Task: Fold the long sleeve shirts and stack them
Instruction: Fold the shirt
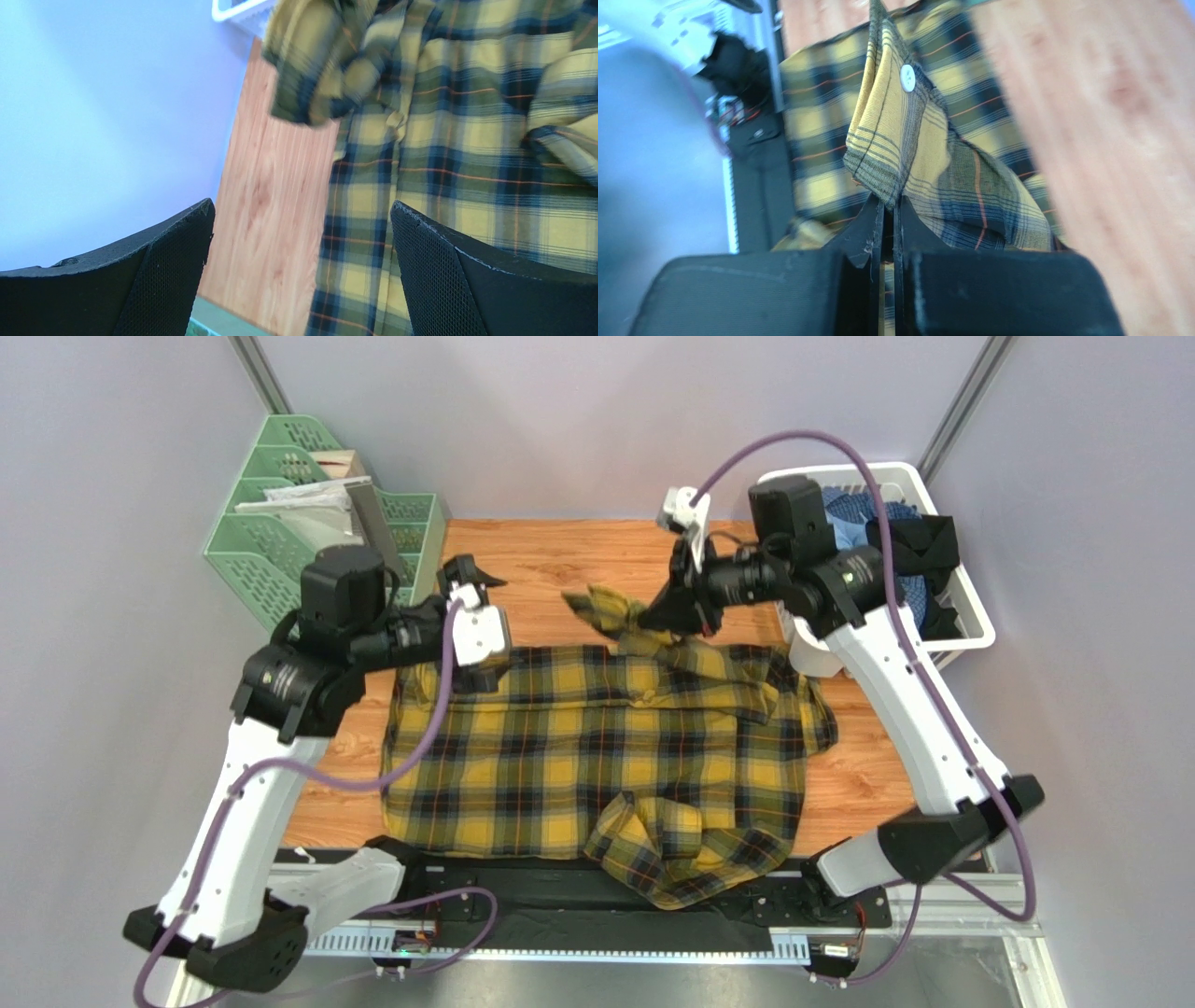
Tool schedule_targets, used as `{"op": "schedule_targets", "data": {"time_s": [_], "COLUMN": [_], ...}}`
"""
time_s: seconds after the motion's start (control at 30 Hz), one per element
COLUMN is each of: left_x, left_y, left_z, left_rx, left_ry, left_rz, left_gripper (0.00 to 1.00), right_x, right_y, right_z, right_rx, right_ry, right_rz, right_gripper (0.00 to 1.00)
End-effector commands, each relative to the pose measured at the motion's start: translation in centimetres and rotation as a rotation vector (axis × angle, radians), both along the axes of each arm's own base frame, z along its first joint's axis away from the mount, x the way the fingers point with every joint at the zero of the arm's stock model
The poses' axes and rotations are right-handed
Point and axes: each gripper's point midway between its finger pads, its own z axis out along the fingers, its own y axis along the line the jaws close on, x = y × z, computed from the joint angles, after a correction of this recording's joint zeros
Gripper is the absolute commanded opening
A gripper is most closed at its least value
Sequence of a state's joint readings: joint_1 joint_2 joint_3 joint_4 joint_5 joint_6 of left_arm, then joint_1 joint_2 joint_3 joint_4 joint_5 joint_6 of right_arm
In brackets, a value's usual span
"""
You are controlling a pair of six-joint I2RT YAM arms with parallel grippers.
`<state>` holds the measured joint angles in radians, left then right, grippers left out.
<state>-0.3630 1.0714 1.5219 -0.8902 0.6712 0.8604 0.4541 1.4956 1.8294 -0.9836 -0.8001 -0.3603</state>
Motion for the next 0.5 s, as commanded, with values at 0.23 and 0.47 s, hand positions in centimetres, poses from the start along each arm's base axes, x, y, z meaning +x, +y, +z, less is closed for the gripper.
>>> {"op": "schedule_targets", "data": {"time_s": [0.23, 0.47], "left_x": [-7.5, -6.6], "left_y": [-5.4, -4.9], "left_z": [-2.3, -2.6], "left_rx": [0.034, 0.182], "left_ry": [0.022, -0.397], "left_rz": [-0.178, -0.308], "left_gripper": [0.98, 0.93], "right_x": [-9.8, -11.3], "right_y": [-1.4, -1.0], "right_z": [-3.9, -3.6], "right_rx": [-0.037, -0.038], "right_ry": [0.086, -0.003], "right_rz": [0.235, 0.394], "right_gripper": [0.0, 0.0]}}
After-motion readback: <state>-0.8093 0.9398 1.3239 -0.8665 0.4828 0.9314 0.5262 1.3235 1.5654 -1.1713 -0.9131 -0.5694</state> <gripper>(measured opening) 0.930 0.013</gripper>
